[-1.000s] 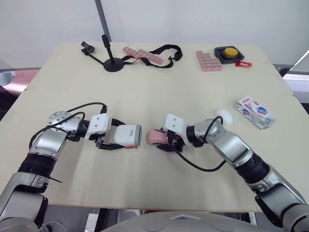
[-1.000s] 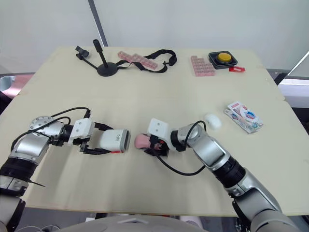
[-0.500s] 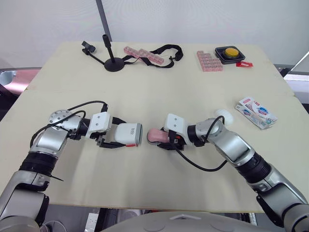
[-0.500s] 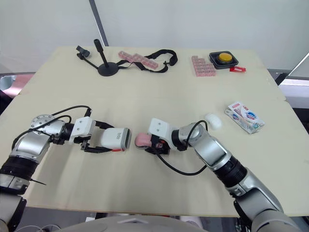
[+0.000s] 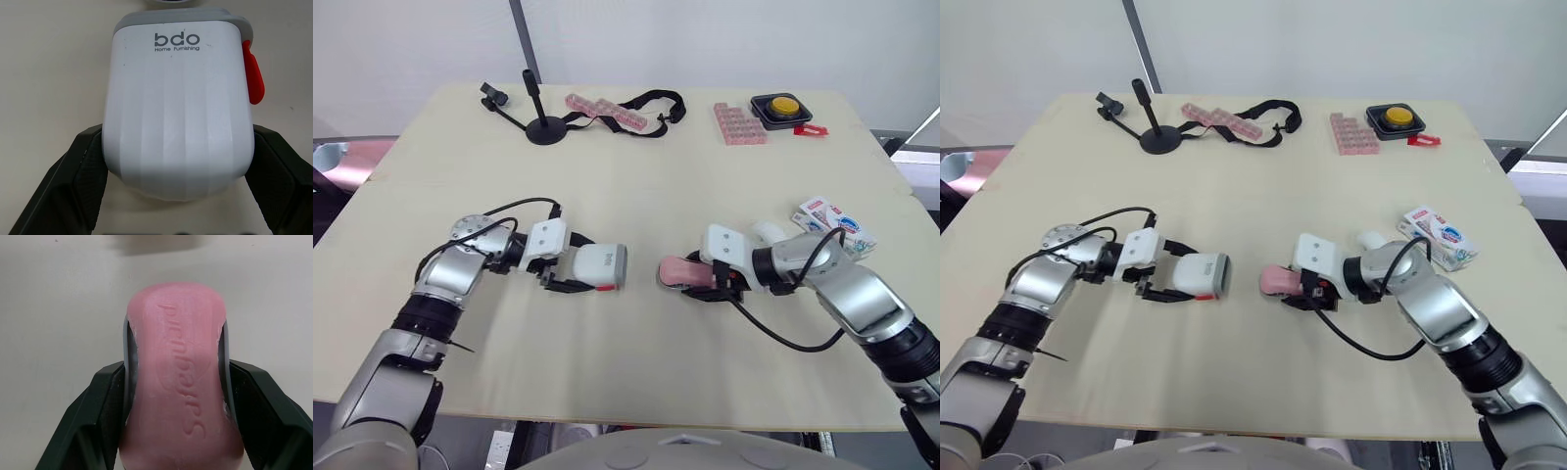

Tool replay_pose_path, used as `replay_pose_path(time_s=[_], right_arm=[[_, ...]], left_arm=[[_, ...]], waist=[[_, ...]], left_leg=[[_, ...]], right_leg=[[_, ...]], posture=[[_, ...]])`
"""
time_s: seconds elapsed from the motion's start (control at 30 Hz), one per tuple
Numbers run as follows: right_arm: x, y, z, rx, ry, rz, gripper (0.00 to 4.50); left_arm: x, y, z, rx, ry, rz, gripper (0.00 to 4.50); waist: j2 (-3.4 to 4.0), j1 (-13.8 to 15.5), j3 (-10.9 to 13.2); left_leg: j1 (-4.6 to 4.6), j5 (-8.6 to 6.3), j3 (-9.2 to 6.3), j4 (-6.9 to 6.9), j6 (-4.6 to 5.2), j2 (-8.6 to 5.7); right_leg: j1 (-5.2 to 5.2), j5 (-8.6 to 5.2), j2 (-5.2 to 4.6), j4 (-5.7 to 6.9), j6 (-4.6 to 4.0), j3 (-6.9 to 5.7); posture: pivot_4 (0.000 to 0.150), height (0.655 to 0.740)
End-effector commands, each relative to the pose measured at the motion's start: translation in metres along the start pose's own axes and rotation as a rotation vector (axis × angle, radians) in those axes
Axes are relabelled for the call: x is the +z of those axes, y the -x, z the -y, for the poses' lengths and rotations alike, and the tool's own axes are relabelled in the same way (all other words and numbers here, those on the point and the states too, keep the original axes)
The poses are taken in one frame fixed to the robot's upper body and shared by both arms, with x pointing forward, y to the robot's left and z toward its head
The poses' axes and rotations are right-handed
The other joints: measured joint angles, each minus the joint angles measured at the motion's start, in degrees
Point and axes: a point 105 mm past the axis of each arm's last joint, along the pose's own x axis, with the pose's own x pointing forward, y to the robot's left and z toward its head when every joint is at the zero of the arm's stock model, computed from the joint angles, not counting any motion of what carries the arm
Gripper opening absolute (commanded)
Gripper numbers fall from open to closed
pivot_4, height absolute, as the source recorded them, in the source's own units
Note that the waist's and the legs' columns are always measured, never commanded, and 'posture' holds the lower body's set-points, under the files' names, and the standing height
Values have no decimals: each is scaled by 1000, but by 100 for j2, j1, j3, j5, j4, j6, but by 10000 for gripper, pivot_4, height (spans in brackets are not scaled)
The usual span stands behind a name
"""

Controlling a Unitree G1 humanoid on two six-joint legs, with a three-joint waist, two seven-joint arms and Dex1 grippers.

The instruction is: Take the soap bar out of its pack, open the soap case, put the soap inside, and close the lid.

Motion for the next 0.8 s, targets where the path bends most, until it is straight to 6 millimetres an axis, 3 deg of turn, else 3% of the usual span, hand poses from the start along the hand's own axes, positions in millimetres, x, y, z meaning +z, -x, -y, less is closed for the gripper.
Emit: replay_pose_path(time_s=[0.03,0.4,0.8], right_arm=[[11,9,-3,5,39,32,25916],[15,7,-5,34,14,0,25916],[21,-4,-6,54,15,-6,25916]], left_arm=[[11,-8,-1,-16,-29,7,34421],[23,-33,-1,-33,-51,45,34421],[31,-44,-2,-33,-56,71,34421]], waist=[[0,-22,0],[0,-7,0],[1,3,0]], left_leg=[[0,0,0,0,0,0],[2,0,0,2,0,1],[3,0,0,3,1,1]], right_leg=[[0,0,1,0,0,1],[1,0,2,-1,0,2],[0,0,3,0,-1,4]], posture=[[1500,7400],[1500,7400],[1500,7400]])
